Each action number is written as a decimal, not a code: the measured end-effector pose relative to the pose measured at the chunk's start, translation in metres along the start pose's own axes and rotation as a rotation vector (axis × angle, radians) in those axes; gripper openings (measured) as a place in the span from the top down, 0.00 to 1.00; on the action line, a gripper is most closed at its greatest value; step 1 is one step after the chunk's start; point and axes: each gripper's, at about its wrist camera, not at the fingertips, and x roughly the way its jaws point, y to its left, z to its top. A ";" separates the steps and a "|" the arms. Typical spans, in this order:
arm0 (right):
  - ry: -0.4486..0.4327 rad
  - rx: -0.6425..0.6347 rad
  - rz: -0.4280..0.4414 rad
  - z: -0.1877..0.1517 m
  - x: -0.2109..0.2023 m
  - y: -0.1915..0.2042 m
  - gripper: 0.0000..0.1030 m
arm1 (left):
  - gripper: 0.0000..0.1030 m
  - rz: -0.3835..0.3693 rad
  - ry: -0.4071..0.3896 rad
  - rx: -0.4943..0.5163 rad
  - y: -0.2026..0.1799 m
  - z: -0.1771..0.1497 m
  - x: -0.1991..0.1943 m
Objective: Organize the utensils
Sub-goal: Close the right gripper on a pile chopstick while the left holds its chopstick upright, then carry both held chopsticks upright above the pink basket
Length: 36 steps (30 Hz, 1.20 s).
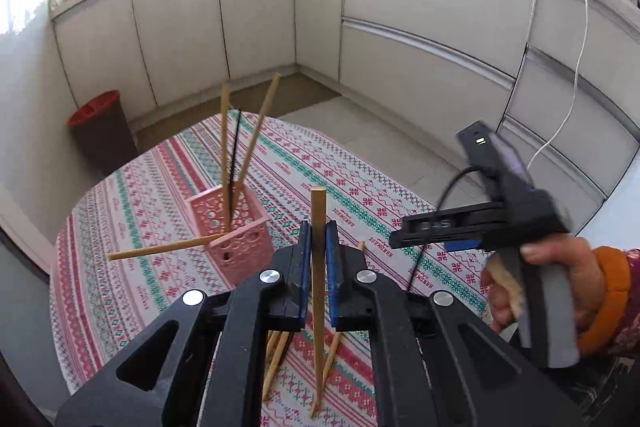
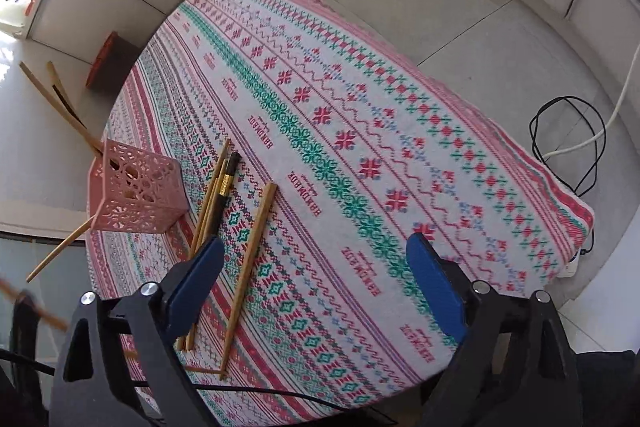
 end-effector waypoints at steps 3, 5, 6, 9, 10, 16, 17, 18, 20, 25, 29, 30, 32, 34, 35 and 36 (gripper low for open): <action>0.061 0.042 -0.032 0.005 0.025 0.014 0.28 | 0.94 0.020 -0.060 0.004 0.001 -0.004 -0.034; 0.069 0.062 -0.056 0.005 0.036 0.023 0.30 | 0.94 0.028 -0.099 -0.006 0.002 -0.007 -0.054; 0.066 0.069 -0.074 0.006 0.038 0.028 0.32 | 0.94 0.029 -0.109 -0.017 0.003 -0.008 -0.059; 0.093 0.080 -0.128 0.003 0.053 0.041 0.45 | 0.94 0.061 -0.144 -0.040 0.008 -0.009 -0.078; 0.112 0.087 -0.145 0.002 0.058 0.045 0.47 | 0.94 0.068 -0.151 -0.048 0.008 -0.008 -0.082; 0.063 0.122 -0.250 0.008 0.061 0.051 0.85 | 0.94 0.115 -0.177 -0.100 0.019 -0.002 -0.105; 0.058 0.125 -0.249 0.010 0.061 0.049 0.89 | 0.94 0.120 -0.176 -0.106 0.020 -0.001 -0.106; 0.057 0.131 -0.234 0.011 0.060 0.045 0.91 | 0.94 0.126 -0.172 -0.110 0.020 -0.001 -0.107; 0.054 0.121 -0.215 0.015 0.058 0.038 0.93 | 0.94 0.132 -0.172 -0.112 0.021 -0.002 -0.110; -0.053 0.114 -0.142 0.023 0.021 0.004 0.93 | 0.94 0.147 -0.158 -0.113 0.020 -0.001 -0.109; -0.158 0.057 -0.046 0.021 -0.022 -0.007 0.93 | 0.94 0.160 -0.138 -0.121 0.018 -0.001 -0.106; -0.199 0.020 -0.040 0.019 -0.037 -0.007 0.93 | 0.94 0.159 -0.136 -0.124 0.018 -0.001 -0.105; -0.275 -0.054 -0.019 0.010 -0.064 0.000 0.93 | 0.94 0.160 -0.130 -0.129 0.016 -0.001 -0.103; -0.328 -0.121 -0.004 -0.001 -0.087 0.005 0.93 | 0.94 0.155 -0.127 -0.138 0.015 0.000 -0.101; -0.346 -0.151 0.004 -0.007 -0.096 0.007 0.93 | 0.94 0.151 -0.125 -0.143 0.015 0.001 -0.101; -0.367 -0.182 0.009 -0.014 -0.104 0.014 0.93 | 0.94 0.149 -0.121 -0.146 0.015 0.002 -0.100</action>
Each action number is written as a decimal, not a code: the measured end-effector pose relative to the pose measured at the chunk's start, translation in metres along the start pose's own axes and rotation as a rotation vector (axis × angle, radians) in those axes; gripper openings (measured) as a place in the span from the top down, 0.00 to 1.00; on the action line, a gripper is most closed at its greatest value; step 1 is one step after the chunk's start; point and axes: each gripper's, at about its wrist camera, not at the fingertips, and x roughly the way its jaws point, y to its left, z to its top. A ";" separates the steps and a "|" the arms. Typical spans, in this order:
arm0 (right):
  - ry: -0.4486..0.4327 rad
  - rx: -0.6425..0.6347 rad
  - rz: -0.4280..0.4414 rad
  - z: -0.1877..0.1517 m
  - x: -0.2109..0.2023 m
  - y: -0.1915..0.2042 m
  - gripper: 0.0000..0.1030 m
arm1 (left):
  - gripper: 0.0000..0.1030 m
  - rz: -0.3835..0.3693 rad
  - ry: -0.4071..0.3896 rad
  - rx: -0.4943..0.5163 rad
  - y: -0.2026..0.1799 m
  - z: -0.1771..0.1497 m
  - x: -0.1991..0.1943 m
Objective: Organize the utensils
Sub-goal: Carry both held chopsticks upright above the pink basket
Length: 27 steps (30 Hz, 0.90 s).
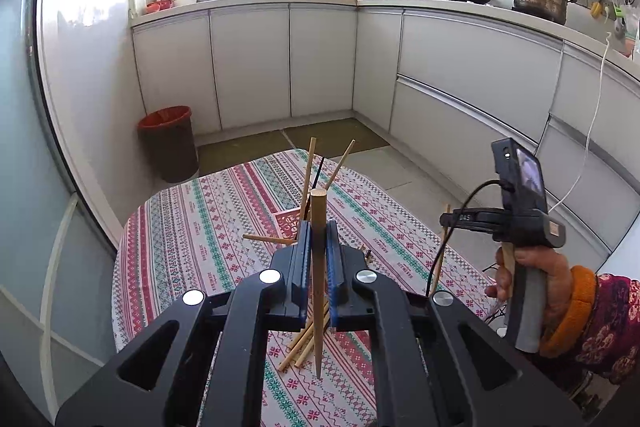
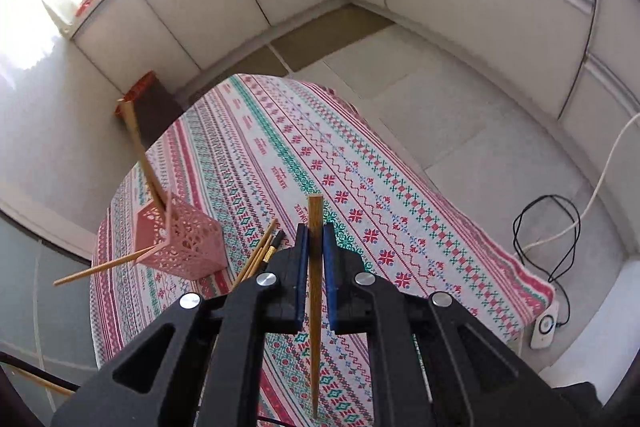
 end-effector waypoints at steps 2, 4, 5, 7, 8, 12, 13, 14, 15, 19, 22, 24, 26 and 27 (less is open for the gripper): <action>-0.037 -0.069 0.015 -0.001 -0.018 0.006 0.93 | 0.94 0.000 0.007 0.000 -0.002 0.002 0.002; -0.068 -0.134 0.036 -0.002 -0.038 0.018 0.93 | 0.94 0.006 0.014 0.005 -0.004 0.004 0.003; -0.083 -0.165 0.043 -0.002 -0.046 0.026 0.93 | 0.94 0.006 0.017 0.004 -0.005 0.005 0.004; -0.126 -0.227 0.058 -0.003 -0.066 0.041 0.93 | 0.94 0.009 0.019 0.002 -0.006 0.007 0.005; -0.147 -0.251 0.069 -0.002 -0.077 0.045 0.93 | 0.94 0.011 0.019 0.002 -0.007 0.008 0.005; -0.209 -0.310 0.126 0.007 -0.118 0.059 0.93 | 0.94 0.007 0.013 -0.006 -0.007 0.019 0.005; -0.222 -0.321 0.141 0.012 -0.128 0.063 0.93 | 0.94 0.006 0.010 -0.009 -0.005 0.023 0.006; -0.235 -0.333 0.151 0.016 -0.137 0.068 0.93 | 0.94 0.004 0.004 -0.016 -0.003 0.028 0.005; -0.247 -0.344 0.160 0.020 -0.146 0.073 0.93 | 0.94 0.001 -0.003 -0.021 -0.002 0.033 0.005; -0.270 -0.359 0.215 0.039 -0.172 0.091 0.93 | 0.94 -0.005 -0.034 -0.047 0.008 0.060 0.006; -0.281 -0.357 0.244 0.055 -0.182 0.102 0.93 | 0.94 0.007 -0.063 -0.055 0.013 0.078 0.007; -0.287 -0.355 0.257 0.063 -0.179 0.111 0.93 | 0.94 0.018 -0.084 -0.062 0.016 0.092 0.011; -0.287 -0.354 0.267 0.070 -0.175 0.118 0.93 | 0.94 0.029 -0.105 -0.072 0.019 0.101 0.016; -0.288 -0.356 0.270 0.073 -0.173 0.121 0.93 | 0.94 0.034 -0.113 -0.079 0.020 0.105 0.019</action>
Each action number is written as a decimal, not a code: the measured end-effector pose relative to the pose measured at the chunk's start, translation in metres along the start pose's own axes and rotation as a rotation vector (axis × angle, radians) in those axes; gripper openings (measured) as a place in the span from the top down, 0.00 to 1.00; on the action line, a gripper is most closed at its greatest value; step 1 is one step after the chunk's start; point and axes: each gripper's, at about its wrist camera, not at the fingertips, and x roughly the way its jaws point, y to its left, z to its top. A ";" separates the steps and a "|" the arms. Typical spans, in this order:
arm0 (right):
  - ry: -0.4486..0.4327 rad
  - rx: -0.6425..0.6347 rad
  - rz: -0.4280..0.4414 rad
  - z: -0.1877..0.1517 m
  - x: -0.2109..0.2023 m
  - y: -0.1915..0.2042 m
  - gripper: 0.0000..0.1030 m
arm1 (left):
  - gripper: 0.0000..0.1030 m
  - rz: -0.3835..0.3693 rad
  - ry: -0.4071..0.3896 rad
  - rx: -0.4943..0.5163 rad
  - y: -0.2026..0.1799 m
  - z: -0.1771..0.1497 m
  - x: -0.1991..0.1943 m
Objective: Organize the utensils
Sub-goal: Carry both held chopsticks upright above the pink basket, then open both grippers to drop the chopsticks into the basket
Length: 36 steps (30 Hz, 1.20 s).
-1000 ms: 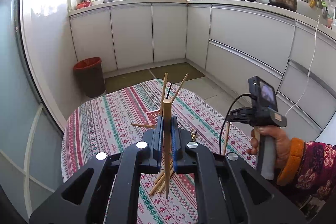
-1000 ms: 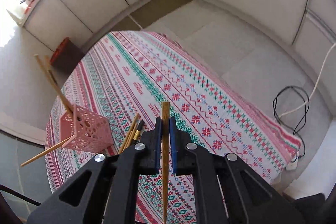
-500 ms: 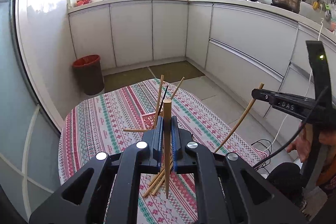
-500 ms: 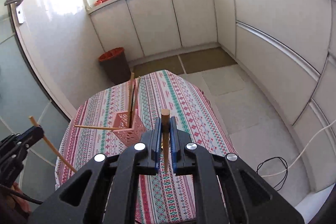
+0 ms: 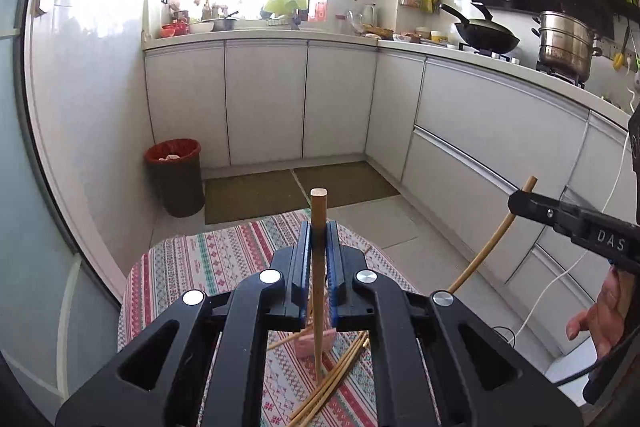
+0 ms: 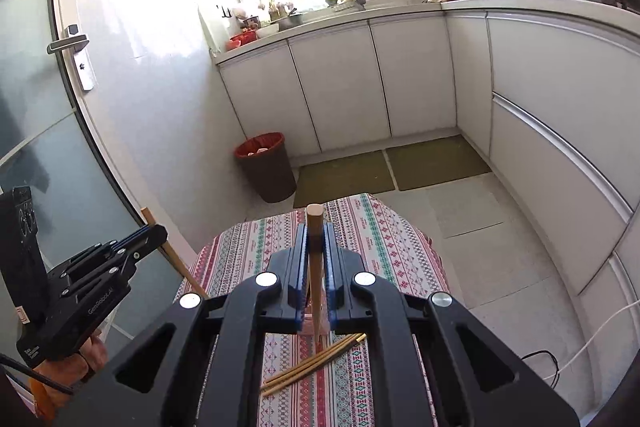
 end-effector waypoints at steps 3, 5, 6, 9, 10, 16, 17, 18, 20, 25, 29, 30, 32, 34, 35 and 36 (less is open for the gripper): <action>0.006 -0.009 0.004 0.005 0.013 0.005 0.93 | 0.94 0.025 -0.013 -0.026 0.005 0.009 0.019; 0.016 -0.006 0.008 0.004 0.023 0.005 0.93 | 0.94 0.037 -0.005 -0.051 0.009 0.013 0.037; 0.020 -0.004 0.011 0.004 0.028 0.005 0.93 | 0.94 0.045 -0.005 -0.055 0.011 0.013 0.044; 0.025 -0.005 0.010 0.004 0.043 0.005 0.93 | 0.94 0.072 0.015 -0.060 0.014 0.010 0.072; 0.028 -0.004 0.008 0.004 0.048 0.004 0.92 | 0.94 0.075 0.024 -0.068 0.017 0.007 0.080; 0.051 0.006 0.016 0.002 0.076 0.002 0.92 | 0.89 0.050 0.112 -0.184 0.044 -0.020 0.120; 0.053 0.006 0.019 0.002 0.080 0.002 0.92 | 0.88 0.053 0.105 -0.202 0.050 -0.023 0.117; 0.054 0.004 0.020 0.002 0.084 0.004 0.92 | 0.87 0.056 0.098 -0.213 0.052 -0.025 0.115; 0.056 -0.002 0.025 0.003 0.091 0.008 0.92 | 0.81 0.061 0.074 -0.227 0.059 -0.025 0.105; 0.063 -0.027 0.021 0.000 0.115 0.023 0.92 | 0.63 0.072 0.023 -0.259 0.074 -0.019 0.082; 0.079 -0.038 0.020 -0.008 0.142 0.029 0.92 | 0.61 0.073 0.021 -0.262 0.083 -0.022 0.073; 0.093 -0.040 0.025 -0.011 0.149 0.030 0.91 | 0.60 0.074 0.028 -0.260 0.085 -0.023 0.073; 0.121 -0.038 0.025 -0.016 0.163 0.032 0.85 | 0.59 0.083 0.035 -0.257 0.088 -0.027 0.073; 0.126 -0.032 0.017 -0.018 0.168 0.033 0.75 | 0.59 0.096 0.032 -0.246 0.089 -0.029 0.071; 0.123 -0.035 0.011 -0.019 0.167 0.033 0.75 | 0.59 0.099 0.029 -0.241 0.089 -0.030 0.069; 0.122 -0.038 0.008 -0.018 0.166 0.034 0.75 | 0.58 0.100 0.027 -0.238 0.088 -0.030 0.068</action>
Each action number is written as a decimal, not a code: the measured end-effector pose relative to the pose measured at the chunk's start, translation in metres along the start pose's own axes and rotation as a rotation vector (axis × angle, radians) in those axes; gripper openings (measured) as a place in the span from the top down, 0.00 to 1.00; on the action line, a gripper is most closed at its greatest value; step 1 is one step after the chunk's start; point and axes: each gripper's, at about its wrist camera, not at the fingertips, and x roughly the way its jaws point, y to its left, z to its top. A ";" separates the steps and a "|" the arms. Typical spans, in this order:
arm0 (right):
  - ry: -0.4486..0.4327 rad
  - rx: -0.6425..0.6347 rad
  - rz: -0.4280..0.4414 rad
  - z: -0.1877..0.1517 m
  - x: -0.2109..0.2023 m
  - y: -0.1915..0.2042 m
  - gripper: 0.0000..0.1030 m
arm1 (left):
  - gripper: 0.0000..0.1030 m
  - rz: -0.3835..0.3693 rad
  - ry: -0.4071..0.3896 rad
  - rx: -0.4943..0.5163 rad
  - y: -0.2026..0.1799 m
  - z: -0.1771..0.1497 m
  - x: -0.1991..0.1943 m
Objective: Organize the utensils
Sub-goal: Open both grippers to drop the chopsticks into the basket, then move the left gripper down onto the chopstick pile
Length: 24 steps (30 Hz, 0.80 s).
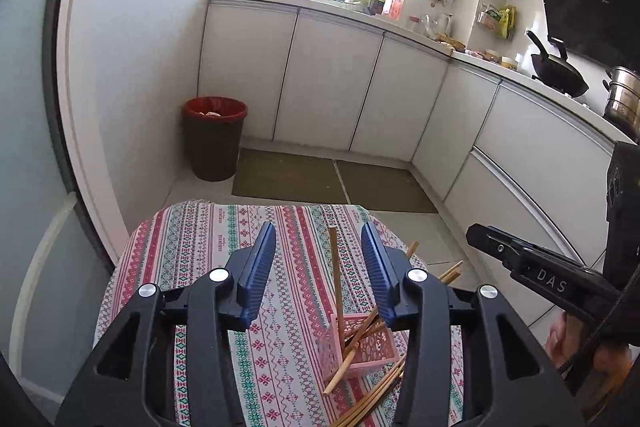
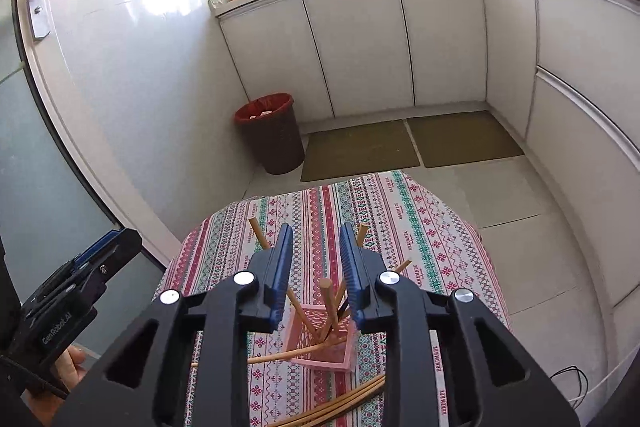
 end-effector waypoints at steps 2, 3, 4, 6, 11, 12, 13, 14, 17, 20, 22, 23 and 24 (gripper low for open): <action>-0.008 -0.009 -0.010 -0.001 -0.006 0.001 0.75 | 0.58 -0.008 0.004 -0.001 -0.002 -0.001 -0.002; -0.013 -0.013 -0.016 -0.001 -0.011 0.001 0.75 | 0.57 -0.011 0.006 0.000 -0.003 -0.002 -0.004; -0.017 -0.013 -0.021 -0.001 -0.015 0.001 0.75 | 0.55 -0.012 0.008 0.003 -0.005 -0.004 -0.005; -0.023 -0.006 -0.022 -0.004 -0.025 -0.003 0.72 | 0.52 -0.018 0.010 0.008 -0.009 -0.008 -0.010; -0.037 0.005 -0.046 -0.021 -0.048 -0.014 0.54 | 0.46 -0.033 0.036 0.042 -0.022 -0.027 -0.020; -0.042 0.007 -0.056 -0.025 -0.053 -0.017 0.49 | 0.42 -0.033 0.041 0.046 -0.025 -0.032 -0.022; -0.044 0.006 -0.065 -0.030 -0.056 -0.019 0.49 | 0.39 -0.031 0.045 0.050 -0.028 -0.036 -0.024; -0.041 0.006 -0.072 -0.034 -0.059 -0.021 0.48 | 0.39 -0.031 0.049 0.052 -0.030 -0.040 -0.026; -0.029 0.020 -0.094 -0.048 -0.067 -0.029 0.36 | 0.31 -0.029 0.066 0.054 -0.035 -0.051 -0.031; -0.031 0.036 -0.113 -0.063 -0.073 -0.038 0.22 | 0.23 -0.030 0.091 0.065 -0.039 -0.063 -0.035; -0.026 0.046 -0.120 -0.074 -0.077 -0.045 0.16 | 0.19 -0.034 0.119 0.081 -0.043 -0.072 -0.036; -0.019 0.053 -0.119 -0.081 -0.078 -0.049 0.15 | 0.18 -0.034 0.130 0.087 -0.044 -0.077 -0.036; -0.010 0.063 -0.118 -0.087 -0.079 -0.054 0.13 | 0.16 -0.032 0.140 0.095 -0.046 -0.082 -0.037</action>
